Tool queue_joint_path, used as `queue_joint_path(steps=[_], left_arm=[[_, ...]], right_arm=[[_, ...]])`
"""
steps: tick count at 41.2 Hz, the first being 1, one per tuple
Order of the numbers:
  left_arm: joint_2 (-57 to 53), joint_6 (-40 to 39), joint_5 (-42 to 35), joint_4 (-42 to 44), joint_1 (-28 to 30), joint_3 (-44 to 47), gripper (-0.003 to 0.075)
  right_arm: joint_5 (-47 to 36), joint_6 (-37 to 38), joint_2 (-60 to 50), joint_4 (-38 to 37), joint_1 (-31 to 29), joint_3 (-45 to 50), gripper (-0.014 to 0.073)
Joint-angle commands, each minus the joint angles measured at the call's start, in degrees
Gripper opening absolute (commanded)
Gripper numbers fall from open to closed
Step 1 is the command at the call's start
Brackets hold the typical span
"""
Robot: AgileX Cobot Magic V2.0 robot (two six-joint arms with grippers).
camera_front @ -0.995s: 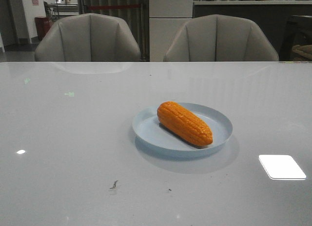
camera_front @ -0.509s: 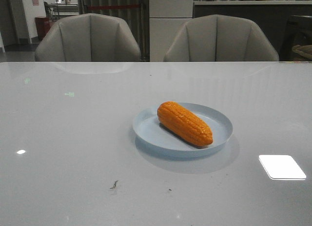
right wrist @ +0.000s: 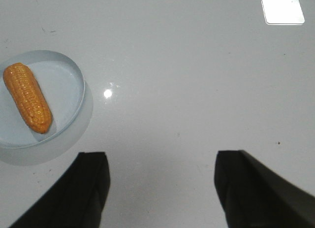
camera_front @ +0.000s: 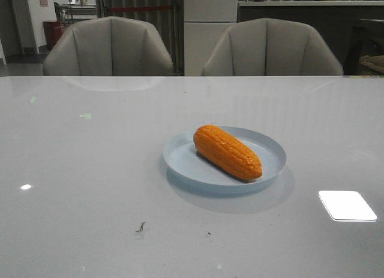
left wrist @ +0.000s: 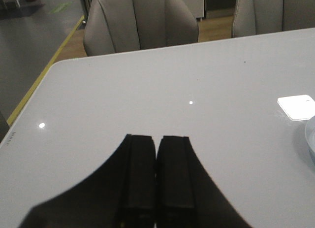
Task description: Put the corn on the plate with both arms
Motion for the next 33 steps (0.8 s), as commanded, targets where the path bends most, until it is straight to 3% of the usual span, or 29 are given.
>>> queue_joint_path(steps=[1,13,23,25,33], left_arm=[[-6.56,-0.41,-5.56,-0.08,-0.02,2.93,0.0094],[-24.04,-0.41,-10.15,-0.08,-0.02,16.63,0.0094],[-23.71,-0.41,-16.32,-0.42,-0.02,25.97,0.0094],[-23.71,-0.41,-12.80,-0.42,-0.02,25.45,0.0094],[-23.71,-0.41,-12.09,-0.42,-0.02,25.67,0.0094]], right_arm=[[-3.76,-0.55,-0.23,0.38,-0.32,-1.55,0.0560],[-3.76,-0.55,-0.23,0.38,-0.32,-1.55,0.0560],[-3.47,-0.55,-0.23,0.38,-0.32,-1.55,0.0560],[-3.54,-0.55,-0.23,0.38,-0.32,-1.55,0.0560],[-3.41,-0.55,-0.23,0.38,-0.32,-1.55,0.0560]])
